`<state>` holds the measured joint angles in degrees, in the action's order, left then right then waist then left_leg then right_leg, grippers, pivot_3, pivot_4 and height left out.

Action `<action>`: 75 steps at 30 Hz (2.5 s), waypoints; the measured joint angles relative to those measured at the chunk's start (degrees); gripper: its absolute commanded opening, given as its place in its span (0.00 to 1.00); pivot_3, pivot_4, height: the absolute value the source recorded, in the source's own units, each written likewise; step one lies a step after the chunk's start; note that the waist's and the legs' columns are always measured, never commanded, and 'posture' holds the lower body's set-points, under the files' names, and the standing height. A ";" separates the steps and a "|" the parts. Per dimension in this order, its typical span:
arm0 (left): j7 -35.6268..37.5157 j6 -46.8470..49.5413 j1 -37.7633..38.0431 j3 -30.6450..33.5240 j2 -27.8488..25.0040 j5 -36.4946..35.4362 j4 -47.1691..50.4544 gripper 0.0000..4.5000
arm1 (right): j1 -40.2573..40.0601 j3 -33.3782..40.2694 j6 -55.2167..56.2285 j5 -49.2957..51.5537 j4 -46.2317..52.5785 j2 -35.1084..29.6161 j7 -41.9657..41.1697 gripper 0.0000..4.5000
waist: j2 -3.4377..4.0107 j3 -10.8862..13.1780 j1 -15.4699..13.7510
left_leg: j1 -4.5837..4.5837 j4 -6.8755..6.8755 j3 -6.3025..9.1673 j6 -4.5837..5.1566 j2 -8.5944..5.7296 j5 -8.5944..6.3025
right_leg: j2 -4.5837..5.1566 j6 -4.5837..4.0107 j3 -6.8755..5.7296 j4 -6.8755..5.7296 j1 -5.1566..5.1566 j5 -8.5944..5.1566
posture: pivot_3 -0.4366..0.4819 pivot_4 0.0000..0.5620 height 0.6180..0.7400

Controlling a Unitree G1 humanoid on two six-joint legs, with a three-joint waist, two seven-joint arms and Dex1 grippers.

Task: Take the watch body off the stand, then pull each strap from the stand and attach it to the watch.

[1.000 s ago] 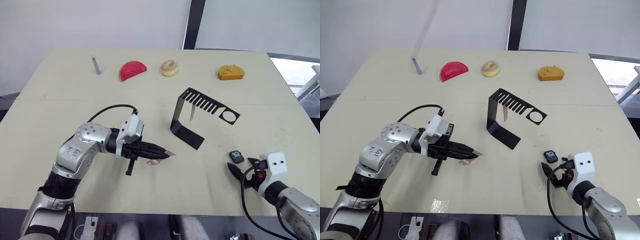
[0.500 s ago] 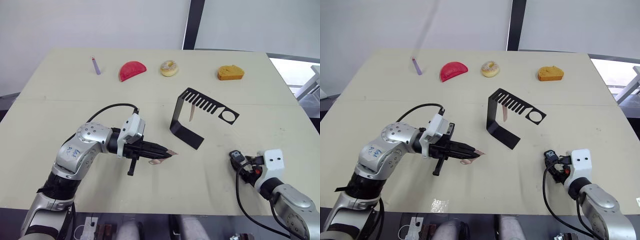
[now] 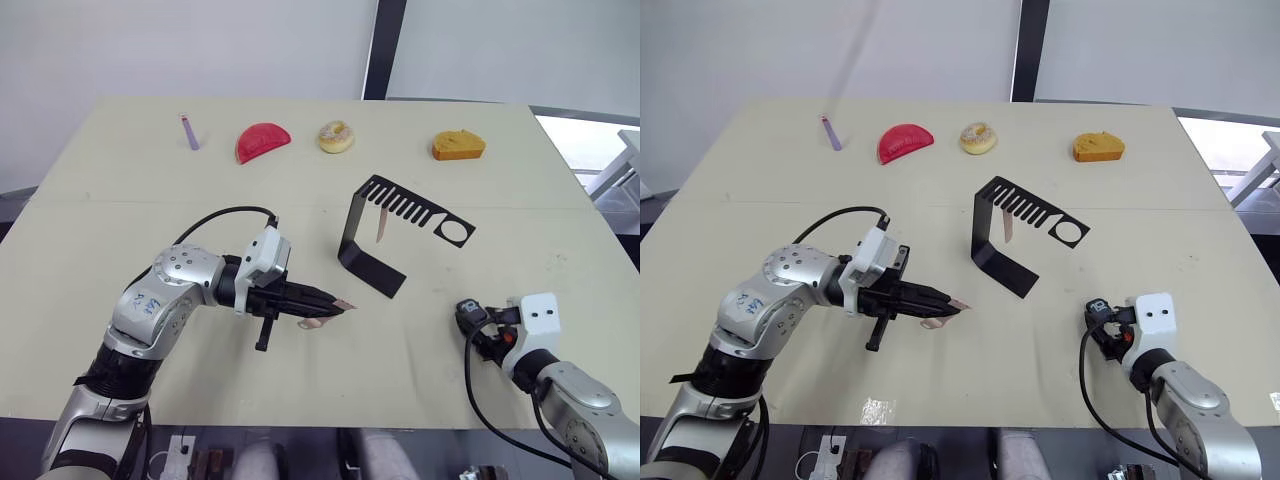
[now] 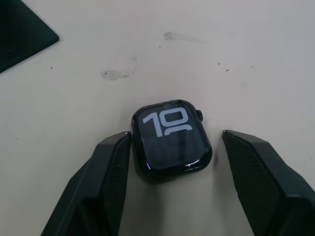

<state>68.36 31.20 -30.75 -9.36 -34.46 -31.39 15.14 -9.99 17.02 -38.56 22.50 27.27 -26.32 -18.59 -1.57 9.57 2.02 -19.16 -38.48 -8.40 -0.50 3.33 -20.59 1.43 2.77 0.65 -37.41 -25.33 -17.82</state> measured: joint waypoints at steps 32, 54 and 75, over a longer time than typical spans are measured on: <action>0.60 -4.37 -0.04 -0.02 -0.50 2.11 -0.92 0.00 | -0.45 0.92 -8.48 6.40 5.50 -12.14 -7.16 0.36 | 0.02 0.01 -0.36 | -0.05 -0.16 0.03 0.03 0.01 -0.03 | 0.01 0.00 0.00 -0.05 -0.01 0.00 | 0.48 0.27 0.98; 2.84 -31.68 -0.30 -5.35 2.07 18.50 -7.13 0.00 | 24.88 -13.88 -25.89 88.41 -2.82 -24.09 32.47 0.36 | -0.01 0.02 -0.16 | -0.37 -0.43 0.08 0.19 0.13 -0.12 | 0.02 0.04 -0.08 -0.01 -0.13 0.02 | 0.48 0.27 0.98; 2.14 -33.48 -1.55 -7.01 2.39 20.26 -9.05 0.00 | 24.09 -18.95 -18.68 89.09 -0.64 -27.92 32.54 0.36 | 0.00 0.02 -0.29 | -0.42 -0.46 0.11 0.19 0.20 -0.12 | 0.03 0.06 -0.13 0.02 -0.13 0.03 | 0.48 0.27 0.98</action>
<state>70.50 -2.28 -32.30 -16.37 -32.06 -11.13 6.09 14.10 -1.92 -57.24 111.58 26.63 -54.24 13.94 -1.57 9.59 1.73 -19.58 -38.94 -8.29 -0.31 3.52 -20.71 1.46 2.82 0.52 -37.39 -25.46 -17.80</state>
